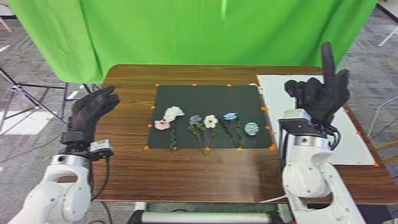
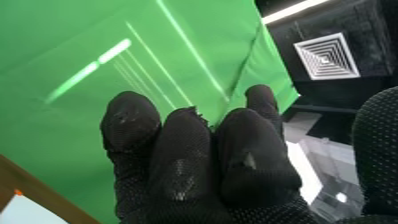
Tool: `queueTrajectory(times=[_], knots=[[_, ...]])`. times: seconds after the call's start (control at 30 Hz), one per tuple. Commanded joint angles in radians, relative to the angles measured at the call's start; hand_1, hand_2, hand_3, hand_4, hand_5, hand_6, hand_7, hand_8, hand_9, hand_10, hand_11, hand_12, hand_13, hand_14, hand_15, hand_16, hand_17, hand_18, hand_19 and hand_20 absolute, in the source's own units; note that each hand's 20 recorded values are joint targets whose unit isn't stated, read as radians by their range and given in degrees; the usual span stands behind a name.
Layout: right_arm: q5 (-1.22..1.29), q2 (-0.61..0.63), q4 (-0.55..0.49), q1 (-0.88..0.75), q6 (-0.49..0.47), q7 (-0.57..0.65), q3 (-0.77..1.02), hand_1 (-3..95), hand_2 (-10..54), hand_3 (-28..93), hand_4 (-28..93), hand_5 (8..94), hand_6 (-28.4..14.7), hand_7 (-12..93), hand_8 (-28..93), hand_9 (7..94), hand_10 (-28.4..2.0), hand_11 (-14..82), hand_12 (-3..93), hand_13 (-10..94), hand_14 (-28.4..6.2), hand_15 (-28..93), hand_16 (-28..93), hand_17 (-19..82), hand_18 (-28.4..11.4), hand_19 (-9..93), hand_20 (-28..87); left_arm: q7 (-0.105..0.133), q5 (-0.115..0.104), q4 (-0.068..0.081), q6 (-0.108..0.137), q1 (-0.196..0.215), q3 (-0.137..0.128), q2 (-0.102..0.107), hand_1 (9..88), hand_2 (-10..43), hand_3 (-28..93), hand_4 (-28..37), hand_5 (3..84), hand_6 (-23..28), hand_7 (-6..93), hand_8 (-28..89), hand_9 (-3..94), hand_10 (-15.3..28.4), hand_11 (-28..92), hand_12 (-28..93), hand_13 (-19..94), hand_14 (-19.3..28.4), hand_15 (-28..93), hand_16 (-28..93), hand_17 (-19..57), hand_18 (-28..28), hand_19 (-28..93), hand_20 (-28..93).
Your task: Arrange flowers
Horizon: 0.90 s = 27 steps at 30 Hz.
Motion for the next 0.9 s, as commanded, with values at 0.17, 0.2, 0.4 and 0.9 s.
queueTrajectory(times=[0.17,0.2,0.4,0.9], knots=[[-0.007,0.0,0.012,0.004,-0.118,0.012,0.021,10.1,2.1,71,-17,36.8,4.6,15,-13,93.1,-4.8,76.7,33.9,92,-7.7,93,35,53,-21.8,93,59,-0.001,-0.002,-0.016,0.011,0.019,-0.018,-0.018,30.9,2.4,61,-18.8,42.5,3.5,13.7,-8,46.4,13.8,21,9,40,18.3,28,0,4.5,16.4,46,35],[0.003,0.0,0.01,0.001,-0.127,0.012,0.027,10.1,2.1,71,-17,37.0,4.6,15,-13,93.2,-4.8,77.0,33.9,92,-7.7,93,36,53,-21.8,93,59,-0.002,0.0,-0.012,0.008,0.014,-0.017,-0.017,31.0,2.4,61,-18.7,41.7,3.5,13.6,-8,46.4,13.8,21,9,41,18.4,29,0,4.6,16.5,49,37],[0.08,0.005,0.002,-0.007,-0.12,0.016,0.023,9.6,2.6,70,-17,39.6,4.6,15,-12,92.9,-4.9,77.2,34.1,92,-7.8,93,37,52,-22.2,93,59,-0.002,-0.009,-0.012,-0.006,0.025,-0.025,-0.011,31.0,2.4,61,-18.4,41.6,3.5,13.8,-8,46.6,14.0,21,9,41,18.5,31,-1,4.6,16.4,49,39],[-0.144,0.011,-0.016,-0.028,-0.106,0.073,0.055,8.6,4.3,68,-17,47.0,4.7,13,-11,90.1,-10.5,49.9,30.8,84,-7.1,90,34,45,-21.1,87,53,-0.005,0.003,-0.016,-0.01,0.026,-0.024,-0.013,30.1,1.9,61,-18.8,42.2,3.7,13.8,-8,46.8,14.0,21,9,41,18.5,32,-2,3.2,16.6,44,39]])
